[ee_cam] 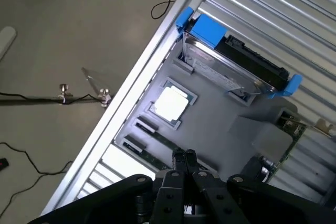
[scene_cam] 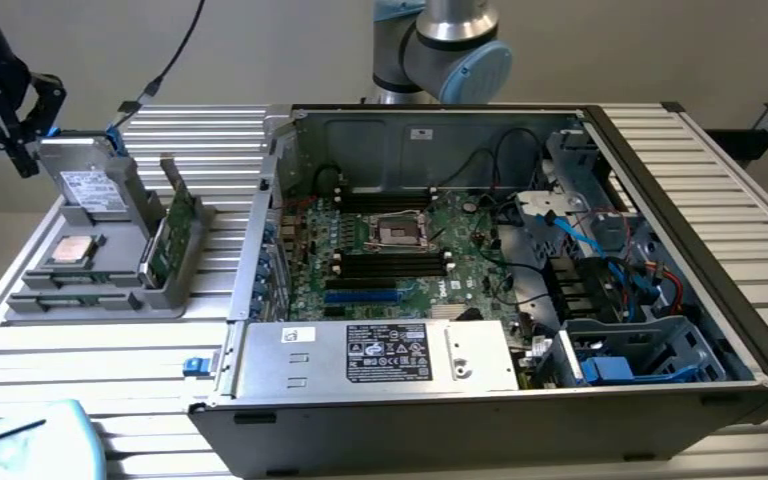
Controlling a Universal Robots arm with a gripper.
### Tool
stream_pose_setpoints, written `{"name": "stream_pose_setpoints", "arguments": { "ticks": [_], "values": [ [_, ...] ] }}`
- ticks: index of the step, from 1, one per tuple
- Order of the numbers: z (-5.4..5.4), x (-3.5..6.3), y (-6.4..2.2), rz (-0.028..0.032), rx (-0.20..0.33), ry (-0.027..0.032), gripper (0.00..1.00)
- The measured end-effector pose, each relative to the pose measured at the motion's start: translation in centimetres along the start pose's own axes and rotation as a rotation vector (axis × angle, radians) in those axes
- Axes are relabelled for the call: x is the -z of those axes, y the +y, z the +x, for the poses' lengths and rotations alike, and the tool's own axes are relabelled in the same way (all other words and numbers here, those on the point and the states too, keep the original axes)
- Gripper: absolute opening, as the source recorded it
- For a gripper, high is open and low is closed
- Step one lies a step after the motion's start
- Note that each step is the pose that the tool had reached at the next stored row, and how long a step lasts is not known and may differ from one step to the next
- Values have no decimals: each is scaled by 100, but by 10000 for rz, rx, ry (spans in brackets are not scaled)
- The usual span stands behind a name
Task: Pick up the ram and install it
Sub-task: 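Pick up the ram and move it above insertion slot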
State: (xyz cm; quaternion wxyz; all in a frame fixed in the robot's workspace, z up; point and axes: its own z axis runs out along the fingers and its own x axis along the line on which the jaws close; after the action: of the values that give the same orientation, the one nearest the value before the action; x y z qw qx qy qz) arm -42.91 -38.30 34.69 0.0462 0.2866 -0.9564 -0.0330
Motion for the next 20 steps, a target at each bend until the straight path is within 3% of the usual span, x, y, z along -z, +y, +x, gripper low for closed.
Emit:
{"name": "stream_pose_setpoints", "arguments": {
  "ticks": [20],
  "values": [
    [-9, -128, -11, 251, 3606, 324, 11]
  ]
}}
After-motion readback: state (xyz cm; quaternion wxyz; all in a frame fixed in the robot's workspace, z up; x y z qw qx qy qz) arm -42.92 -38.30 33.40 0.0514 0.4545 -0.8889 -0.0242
